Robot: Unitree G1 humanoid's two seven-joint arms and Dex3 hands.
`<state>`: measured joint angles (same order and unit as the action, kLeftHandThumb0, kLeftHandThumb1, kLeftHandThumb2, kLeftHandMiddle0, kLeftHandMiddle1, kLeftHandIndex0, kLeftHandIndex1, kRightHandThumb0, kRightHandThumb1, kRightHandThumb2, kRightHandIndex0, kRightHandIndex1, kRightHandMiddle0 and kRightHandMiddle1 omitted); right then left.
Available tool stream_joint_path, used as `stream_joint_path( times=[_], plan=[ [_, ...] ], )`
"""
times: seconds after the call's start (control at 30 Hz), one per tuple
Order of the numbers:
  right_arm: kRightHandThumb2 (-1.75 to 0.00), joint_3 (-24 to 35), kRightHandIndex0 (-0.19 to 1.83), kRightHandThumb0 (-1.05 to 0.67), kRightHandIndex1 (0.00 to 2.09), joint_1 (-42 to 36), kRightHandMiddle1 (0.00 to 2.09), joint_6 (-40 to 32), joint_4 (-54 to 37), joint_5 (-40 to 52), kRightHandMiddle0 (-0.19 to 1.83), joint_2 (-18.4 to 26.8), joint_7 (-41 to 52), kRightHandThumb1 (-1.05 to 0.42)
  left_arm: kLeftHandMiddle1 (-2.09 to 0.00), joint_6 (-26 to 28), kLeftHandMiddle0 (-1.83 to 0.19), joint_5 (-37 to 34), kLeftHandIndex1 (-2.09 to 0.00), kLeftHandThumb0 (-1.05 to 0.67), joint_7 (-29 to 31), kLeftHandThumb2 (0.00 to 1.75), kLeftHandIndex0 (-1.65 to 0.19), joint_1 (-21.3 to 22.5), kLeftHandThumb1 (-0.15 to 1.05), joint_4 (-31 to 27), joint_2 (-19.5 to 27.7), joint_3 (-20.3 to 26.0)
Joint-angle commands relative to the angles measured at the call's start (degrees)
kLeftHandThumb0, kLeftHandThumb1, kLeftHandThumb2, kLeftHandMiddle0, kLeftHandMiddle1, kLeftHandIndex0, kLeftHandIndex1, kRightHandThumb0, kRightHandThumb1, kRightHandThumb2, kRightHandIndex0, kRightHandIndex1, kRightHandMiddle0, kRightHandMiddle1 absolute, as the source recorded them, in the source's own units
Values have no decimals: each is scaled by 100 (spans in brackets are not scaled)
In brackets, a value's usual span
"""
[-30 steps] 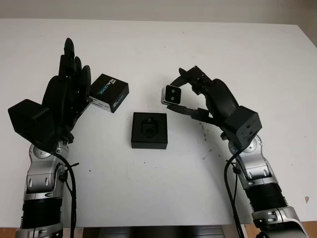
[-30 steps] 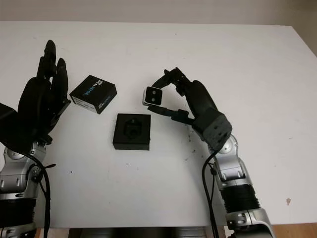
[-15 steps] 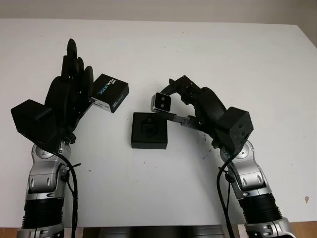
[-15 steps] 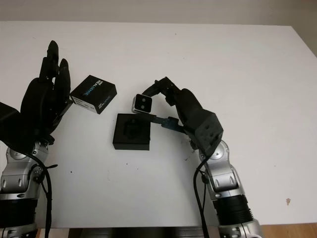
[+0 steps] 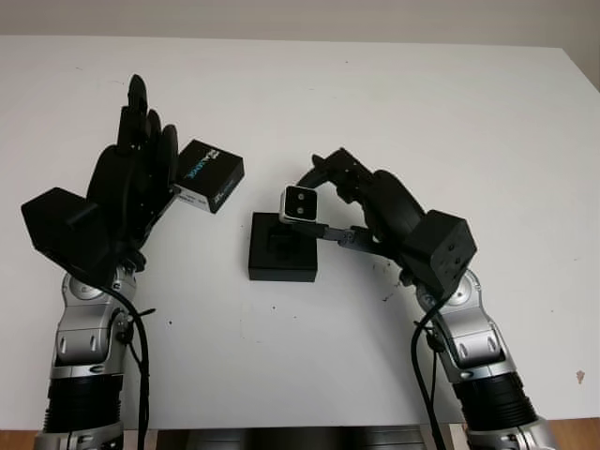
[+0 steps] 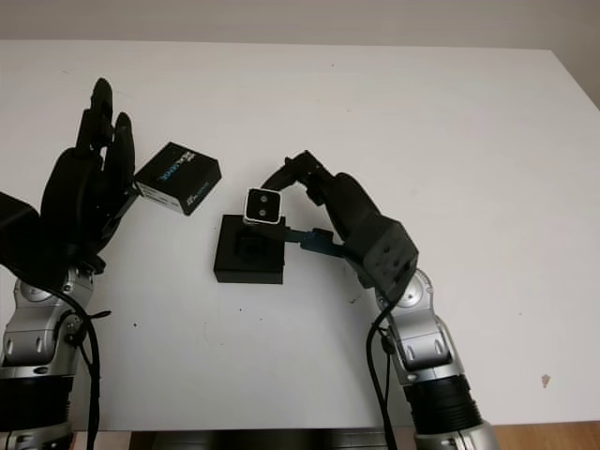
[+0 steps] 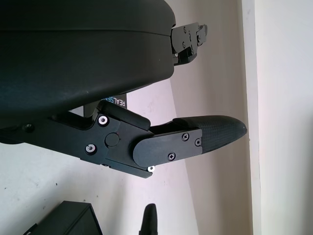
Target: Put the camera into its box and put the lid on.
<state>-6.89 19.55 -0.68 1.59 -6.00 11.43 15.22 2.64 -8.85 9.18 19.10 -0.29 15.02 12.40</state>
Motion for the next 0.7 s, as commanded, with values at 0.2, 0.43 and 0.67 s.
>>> stream_joint_path(
  times=[0.2, 0.43, 0.67],
  plan=[
    [-5, -103, 17, -45, 4, -68, 196, 56, -121, -137, 25, 56, 28, -103, 0, 56, 19, -36, 0, -71, -29, 59, 19, -1, 105, -128, -17, -23],
    [-5, -124, 17, -45, 5, -128, 196, -94, -135, -203, 25, -24, -58, -103, 0, 73, 19, -63, 0, -71, -1, 59, 19, -6, 105, -130, -15, -30],
    [-6, -165, 18, -43, 5, -211, 196, -229, -218, -181, 22, -116, -144, -103, 0, 132, 19, 54, 0, -71, -53, 60, 19, -25, 105, -230, 27, -55]
  ],
)
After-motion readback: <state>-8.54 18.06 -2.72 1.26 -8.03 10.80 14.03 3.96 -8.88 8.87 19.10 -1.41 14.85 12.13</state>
